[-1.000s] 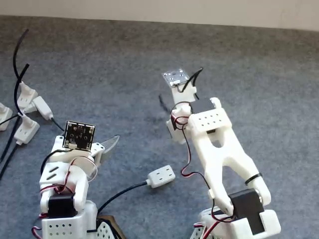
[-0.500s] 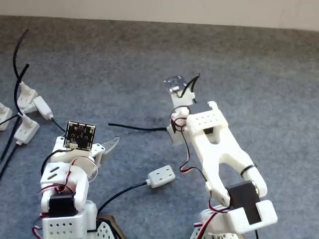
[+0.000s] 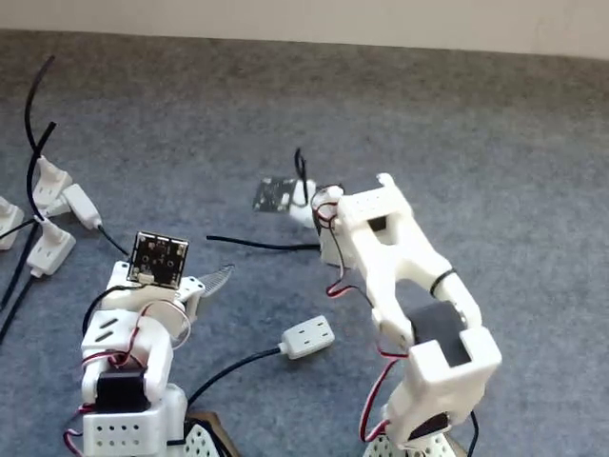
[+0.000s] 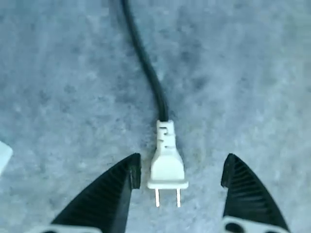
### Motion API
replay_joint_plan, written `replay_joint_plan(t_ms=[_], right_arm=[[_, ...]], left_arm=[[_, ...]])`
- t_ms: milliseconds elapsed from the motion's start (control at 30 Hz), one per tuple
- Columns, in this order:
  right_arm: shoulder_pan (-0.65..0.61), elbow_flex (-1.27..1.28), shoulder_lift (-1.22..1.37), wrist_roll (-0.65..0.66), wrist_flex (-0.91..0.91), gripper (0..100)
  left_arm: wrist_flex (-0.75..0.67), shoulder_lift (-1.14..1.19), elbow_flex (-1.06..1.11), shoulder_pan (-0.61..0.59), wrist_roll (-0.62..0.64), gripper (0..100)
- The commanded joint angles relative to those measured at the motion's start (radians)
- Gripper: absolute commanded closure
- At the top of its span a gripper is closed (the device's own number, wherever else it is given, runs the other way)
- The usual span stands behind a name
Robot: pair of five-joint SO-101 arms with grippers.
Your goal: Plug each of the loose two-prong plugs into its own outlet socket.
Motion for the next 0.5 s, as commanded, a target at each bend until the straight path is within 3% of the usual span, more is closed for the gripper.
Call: replay_joint_plan(t_ms=[0,233,467], right_arm=[[-0.027,-0.071,0.012,0.100,0.007,74.2],[-0.047,-0.105,0.059,0.112,0.010,74.9],[-0.059,-0.105,0.159,0.135,0.010,93.8]], left_arm=[[-0.008,-0.010,-0.004,0.025,0.003,60],[-0.009,-0.010,-0.004,0.025,0.003,60],[-0.006,-0.010,-0.004,0.025,0.003,60]])
